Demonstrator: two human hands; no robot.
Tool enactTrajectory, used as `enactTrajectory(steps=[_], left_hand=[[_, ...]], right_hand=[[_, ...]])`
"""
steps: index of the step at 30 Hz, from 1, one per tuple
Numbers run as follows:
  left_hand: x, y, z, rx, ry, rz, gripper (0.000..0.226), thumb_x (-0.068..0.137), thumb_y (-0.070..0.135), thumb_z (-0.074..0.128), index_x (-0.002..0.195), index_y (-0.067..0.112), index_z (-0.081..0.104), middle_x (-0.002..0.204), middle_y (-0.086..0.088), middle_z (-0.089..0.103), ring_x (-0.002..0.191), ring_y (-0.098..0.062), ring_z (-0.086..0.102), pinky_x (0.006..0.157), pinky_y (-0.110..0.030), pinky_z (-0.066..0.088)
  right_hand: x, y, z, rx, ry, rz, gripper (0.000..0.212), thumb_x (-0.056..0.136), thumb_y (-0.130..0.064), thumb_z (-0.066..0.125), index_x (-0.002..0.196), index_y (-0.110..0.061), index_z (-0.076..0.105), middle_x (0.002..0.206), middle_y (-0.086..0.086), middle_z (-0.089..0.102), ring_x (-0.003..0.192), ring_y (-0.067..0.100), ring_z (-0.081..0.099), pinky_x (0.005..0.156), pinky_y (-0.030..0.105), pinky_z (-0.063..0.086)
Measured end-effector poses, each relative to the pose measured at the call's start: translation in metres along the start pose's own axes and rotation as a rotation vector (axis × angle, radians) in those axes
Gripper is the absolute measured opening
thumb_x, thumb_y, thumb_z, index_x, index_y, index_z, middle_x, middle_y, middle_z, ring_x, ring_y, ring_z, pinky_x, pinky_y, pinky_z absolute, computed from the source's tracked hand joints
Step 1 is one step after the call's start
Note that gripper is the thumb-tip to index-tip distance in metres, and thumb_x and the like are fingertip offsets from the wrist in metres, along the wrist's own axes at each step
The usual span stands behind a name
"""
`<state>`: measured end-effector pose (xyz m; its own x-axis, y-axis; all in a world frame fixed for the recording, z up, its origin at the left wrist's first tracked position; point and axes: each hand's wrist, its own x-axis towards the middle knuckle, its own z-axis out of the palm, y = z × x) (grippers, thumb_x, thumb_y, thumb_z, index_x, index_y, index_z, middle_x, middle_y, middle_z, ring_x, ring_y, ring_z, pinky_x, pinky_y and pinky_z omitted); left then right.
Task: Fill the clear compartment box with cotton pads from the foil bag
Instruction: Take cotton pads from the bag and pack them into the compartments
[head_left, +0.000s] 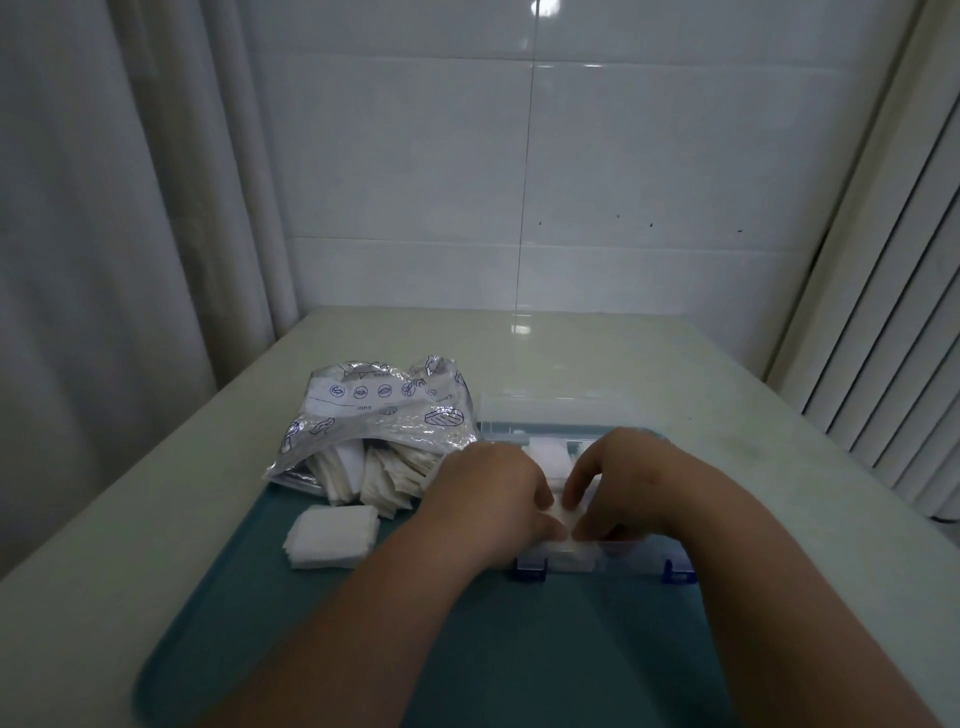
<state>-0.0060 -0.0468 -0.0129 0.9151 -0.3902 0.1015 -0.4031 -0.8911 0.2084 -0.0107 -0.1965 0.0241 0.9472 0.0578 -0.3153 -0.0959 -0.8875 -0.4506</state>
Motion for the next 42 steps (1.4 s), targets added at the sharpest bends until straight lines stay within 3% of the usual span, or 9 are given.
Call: enactTrajectory(steps=[7, 10, 14, 20, 23, 27, 31, 38, 42], left_hand=[[0.001, -0.007, 0.002, -0.021, -0.001, -0.011, 0.050, 0.076, 0.059, 0.068, 0.118, 0.032, 0.069, 0.109, 0.004, 0.066, 0.104, -0.017, 0.059, 0.085, -0.028, 0.046], [0.001, -0.007, 0.001, -0.019, -0.001, -0.009, 0.050, 0.077, 0.059, 0.068, 0.119, 0.032, 0.068, 0.111, 0.003, 0.066, 0.105, -0.017, 0.059, 0.087, -0.028, 0.047], [0.002, -0.005, 0.001, 0.004, -0.009, -0.018, 0.048, 0.077, 0.059, 0.067, 0.118, 0.033, 0.069, 0.111, 0.003, 0.066, 0.106, -0.018, 0.059, 0.088, -0.029, 0.047], [-0.002, -0.004, -0.003, -0.037, -0.014, -0.010, 0.042, 0.080, 0.054, 0.067, 0.113, 0.029, 0.071, 0.107, 0.002, 0.067, 0.104, -0.018, 0.059, 0.088, -0.030, 0.048], [-0.006, -0.006, -0.005, -0.117, -0.012, -0.006, 0.039, 0.082, 0.045, 0.069, 0.117, 0.029, 0.070, 0.107, 0.004, 0.068, 0.102, -0.015, 0.061, 0.084, -0.025, 0.047], [-0.016, -0.016, -0.016, -0.241, 0.076, 0.004, 0.029, 0.085, 0.039, 0.068, 0.113, 0.031, 0.071, 0.100, 0.013, 0.065, 0.094, -0.005, 0.058, 0.082, -0.023, 0.045], [-0.024, -0.037, -0.034, -0.391, 0.151, -0.060, 0.013, 0.083, 0.031, 0.070, 0.096, 0.030, 0.074, 0.091, 0.017, 0.067, 0.086, 0.001, 0.061, 0.084, -0.026, 0.051], [-0.046, -0.074, -0.054, -0.227, 0.072, -0.177, 0.013, 0.085, 0.027, 0.068, 0.096, 0.032, 0.073, 0.095, 0.017, 0.069, 0.088, 0.001, 0.062, 0.084, -0.023, 0.050], [-0.059, -0.094, -0.057, 0.133, 0.064, -0.309, 0.019, 0.084, 0.021, 0.059, 0.084, 0.035, 0.071, 0.095, 0.012, 0.068, 0.089, -0.011, 0.064, 0.074, -0.025, 0.048]], right_hand=[[-0.001, 0.004, -0.005, 0.064, 0.004, 0.023, 0.022, 0.073, -0.014, 0.083, 0.093, -0.023, 0.077, 0.068, -0.001, 0.065, 0.059, 0.013, 0.064, 0.063, 0.022, 0.058], [-0.001, 0.002, -0.003, 0.034, 0.007, 0.032, 0.025, 0.073, -0.017, 0.083, 0.096, -0.024, 0.078, 0.065, -0.003, 0.064, 0.058, 0.012, 0.063, 0.067, 0.023, 0.058], [-0.001, -0.001, -0.001, -0.064, -0.003, 0.016, 0.030, 0.076, -0.026, 0.080, 0.106, -0.028, 0.075, 0.081, -0.005, 0.064, 0.079, 0.014, 0.066, 0.083, 0.025, 0.056], [0.001, 0.003, -0.003, 0.069, -0.001, 0.029, 0.019, 0.075, -0.013, 0.081, 0.094, -0.016, 0.077, 0.071, 0.003, 0.068, 0.063, 0.015, 0.065, 0.065, 0.026, 0.059], [0.002, 0.004, -0.004, 0.068, 0.018, 0.001, 0.016, 0.074, -0.013, 0.083, 0.089, -0.017, 0.077, 0.069, 0.004, 0.069, 0.056, 0.012, 0.063, 0.053, 0.020, 0.052], [0.003, 0.005, -0.005, 0.100, 0.115, -0.075, 0.006, 0.075, -0.015, 0.081, 0.077, -0.016, 0.076, 0.068, 0.008, 0.072, 0.052, 0.013, 0.061, 0.052, 0.022, 0.053], [0.006, 0.005, -0.001, 0.108, 0.212, -0.125, 0.004, 0.081, -0.020, 0.074, 0.077, -0.019, 0.073, 0.072, 0.002, 0.072, 0.061, 0.013, 0.067, 0.062, 0.028, 0.061], [0.006, -0.009, 0.012, 0.167, 0.343, -0.262, 0.010, 0.084, -0.022, 0.067, 0.075, -0.025, 0.068, 0.074, -0.007, 0.068, 0.066, 0.008, 0.065, 0.061, 0.022, 0.055], [0.006, -0.013, 0.019, 0.153, 0.356, -0.303, 0.011, 0.086, -0.028, 0.066, 0.075, -0.031, 0.066, 0.076, -0.010, 0.068, 0.071, 0.008, 0.066, 0.062, 0.022, 0.052]])
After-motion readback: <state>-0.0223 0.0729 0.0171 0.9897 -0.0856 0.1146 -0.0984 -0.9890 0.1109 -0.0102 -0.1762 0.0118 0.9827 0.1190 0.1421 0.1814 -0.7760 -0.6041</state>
